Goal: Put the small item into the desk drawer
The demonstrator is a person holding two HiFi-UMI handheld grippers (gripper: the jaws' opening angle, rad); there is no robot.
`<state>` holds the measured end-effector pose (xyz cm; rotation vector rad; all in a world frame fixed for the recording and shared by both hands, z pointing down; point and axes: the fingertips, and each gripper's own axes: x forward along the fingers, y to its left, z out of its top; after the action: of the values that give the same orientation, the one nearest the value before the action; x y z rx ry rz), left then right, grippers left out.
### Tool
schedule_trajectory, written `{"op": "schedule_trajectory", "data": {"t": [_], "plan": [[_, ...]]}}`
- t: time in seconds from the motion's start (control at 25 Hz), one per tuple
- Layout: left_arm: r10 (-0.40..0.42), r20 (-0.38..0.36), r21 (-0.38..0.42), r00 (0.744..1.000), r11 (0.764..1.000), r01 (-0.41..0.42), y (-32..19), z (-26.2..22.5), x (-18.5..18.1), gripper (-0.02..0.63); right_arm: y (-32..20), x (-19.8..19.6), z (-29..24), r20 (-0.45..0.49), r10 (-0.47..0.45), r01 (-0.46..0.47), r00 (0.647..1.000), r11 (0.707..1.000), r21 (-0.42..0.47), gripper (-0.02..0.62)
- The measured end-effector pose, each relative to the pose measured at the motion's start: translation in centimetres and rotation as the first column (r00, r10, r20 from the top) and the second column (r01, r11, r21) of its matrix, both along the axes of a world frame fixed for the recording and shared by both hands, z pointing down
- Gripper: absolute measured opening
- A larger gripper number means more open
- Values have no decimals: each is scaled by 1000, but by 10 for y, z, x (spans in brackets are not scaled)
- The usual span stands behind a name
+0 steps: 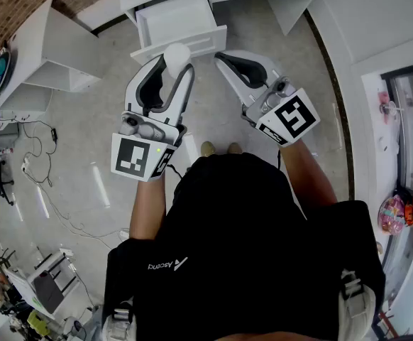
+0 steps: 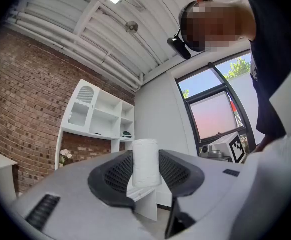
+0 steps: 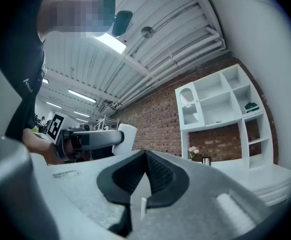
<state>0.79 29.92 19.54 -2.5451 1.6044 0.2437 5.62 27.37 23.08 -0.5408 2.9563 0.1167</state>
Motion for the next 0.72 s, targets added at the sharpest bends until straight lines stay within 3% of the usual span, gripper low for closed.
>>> {"op": "schedule_trajectory", "data": {"t": [0.4,0.72], "plan": [[6,-12,-4,1000,1000,-6,-13,6,-16,160,-17,-9,3,-1,30,-30,1000,999,-14,0],[19,-30,6,999,1000,-18,-21,8,-57,160,-30,-37,3,-16,79,-79,997,997,-8,0]]}}
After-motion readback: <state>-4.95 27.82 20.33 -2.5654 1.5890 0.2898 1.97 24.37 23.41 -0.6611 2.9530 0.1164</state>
